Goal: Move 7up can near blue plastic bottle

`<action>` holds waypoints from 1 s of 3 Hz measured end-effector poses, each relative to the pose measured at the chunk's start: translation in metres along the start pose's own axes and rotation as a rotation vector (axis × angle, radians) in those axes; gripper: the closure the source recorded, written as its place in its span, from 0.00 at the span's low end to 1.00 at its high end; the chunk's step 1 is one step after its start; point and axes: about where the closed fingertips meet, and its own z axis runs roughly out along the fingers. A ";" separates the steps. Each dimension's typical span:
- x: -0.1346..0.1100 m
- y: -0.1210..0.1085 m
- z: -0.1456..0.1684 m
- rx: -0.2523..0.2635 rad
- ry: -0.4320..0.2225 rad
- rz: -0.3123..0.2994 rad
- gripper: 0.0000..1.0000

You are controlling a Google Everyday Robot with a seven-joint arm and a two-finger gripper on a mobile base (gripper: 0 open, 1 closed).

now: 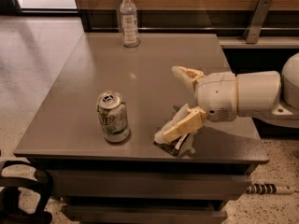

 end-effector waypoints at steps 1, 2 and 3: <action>0.009 0.007 0.030 -0.008 -0.072 0.006 0.00; 0.010 0.013 0.051 -0.012 -0.086 0.003 0.00; 0.006 0.019 0.069 -0.030 -0.088 0.008 0.00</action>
Offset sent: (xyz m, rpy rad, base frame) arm 0.0039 0.0666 -0.0397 0.1022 -0.0169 0.0177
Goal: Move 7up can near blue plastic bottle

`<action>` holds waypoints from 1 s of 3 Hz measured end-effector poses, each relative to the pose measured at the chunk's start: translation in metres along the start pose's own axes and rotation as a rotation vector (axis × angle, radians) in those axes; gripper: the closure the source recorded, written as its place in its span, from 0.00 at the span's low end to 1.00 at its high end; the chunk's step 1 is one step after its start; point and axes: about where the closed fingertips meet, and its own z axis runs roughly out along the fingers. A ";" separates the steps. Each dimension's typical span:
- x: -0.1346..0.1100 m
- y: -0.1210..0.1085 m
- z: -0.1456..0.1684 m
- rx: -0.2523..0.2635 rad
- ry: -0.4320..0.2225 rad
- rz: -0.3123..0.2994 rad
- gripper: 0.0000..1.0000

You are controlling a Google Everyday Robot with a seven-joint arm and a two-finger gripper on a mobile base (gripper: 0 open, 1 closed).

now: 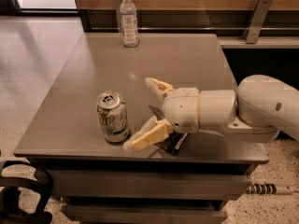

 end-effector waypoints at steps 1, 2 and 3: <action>-0.004 0.008 0.023 -0.037 -0.024 0.011 0.00; -0.002 0.011 0.040 -0.068 -0.050 0.029 0.00; -0.001 0.014 0.053 -0.091 -0.075 0.034 0.18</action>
Offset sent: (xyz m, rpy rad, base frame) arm 0.0035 0.0556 -0.0198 0.0911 0.0613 0.0891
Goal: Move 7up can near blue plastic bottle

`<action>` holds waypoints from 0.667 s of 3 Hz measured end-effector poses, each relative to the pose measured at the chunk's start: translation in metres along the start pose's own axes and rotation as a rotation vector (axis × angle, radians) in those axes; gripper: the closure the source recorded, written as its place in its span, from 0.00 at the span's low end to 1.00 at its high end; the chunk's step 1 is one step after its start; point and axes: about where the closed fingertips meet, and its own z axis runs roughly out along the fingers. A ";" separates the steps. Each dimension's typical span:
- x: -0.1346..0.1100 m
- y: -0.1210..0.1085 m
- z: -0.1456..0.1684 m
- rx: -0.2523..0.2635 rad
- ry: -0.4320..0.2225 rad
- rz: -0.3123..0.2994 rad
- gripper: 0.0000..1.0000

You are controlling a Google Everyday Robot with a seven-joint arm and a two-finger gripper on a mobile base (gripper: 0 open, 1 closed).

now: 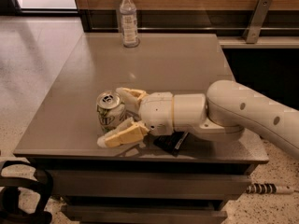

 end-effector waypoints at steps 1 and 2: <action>-0.001 0.002 0.002 -0.005 0.000 -0.003 0.49; -0.002 0.003 0.004 -0.008 0.000 -0.005 0.73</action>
Offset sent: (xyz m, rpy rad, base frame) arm -0.0007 0.0019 0.0003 0.0007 -0.0009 0.0038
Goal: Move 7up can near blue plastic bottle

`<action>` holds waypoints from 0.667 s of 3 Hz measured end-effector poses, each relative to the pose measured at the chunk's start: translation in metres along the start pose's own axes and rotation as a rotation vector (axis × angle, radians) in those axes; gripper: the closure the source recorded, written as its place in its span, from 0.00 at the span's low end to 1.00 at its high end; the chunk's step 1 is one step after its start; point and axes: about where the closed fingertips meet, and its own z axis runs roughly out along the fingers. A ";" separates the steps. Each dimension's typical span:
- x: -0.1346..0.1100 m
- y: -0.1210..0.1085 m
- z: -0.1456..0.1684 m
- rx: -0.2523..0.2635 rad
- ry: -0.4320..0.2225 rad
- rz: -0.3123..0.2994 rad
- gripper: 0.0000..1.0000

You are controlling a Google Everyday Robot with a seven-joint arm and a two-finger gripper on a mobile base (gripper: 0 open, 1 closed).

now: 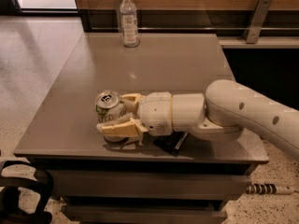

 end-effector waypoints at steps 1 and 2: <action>-0.002 -0.002 0.000 -0.005 -0.001 -0.003 1.00; -0.004 -0.018 -0.010 -0.011 -0.007 -0.005 1.00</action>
Offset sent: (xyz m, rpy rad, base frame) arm 0.0384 -0.0309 0.0113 0.0144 -0.0026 0.0128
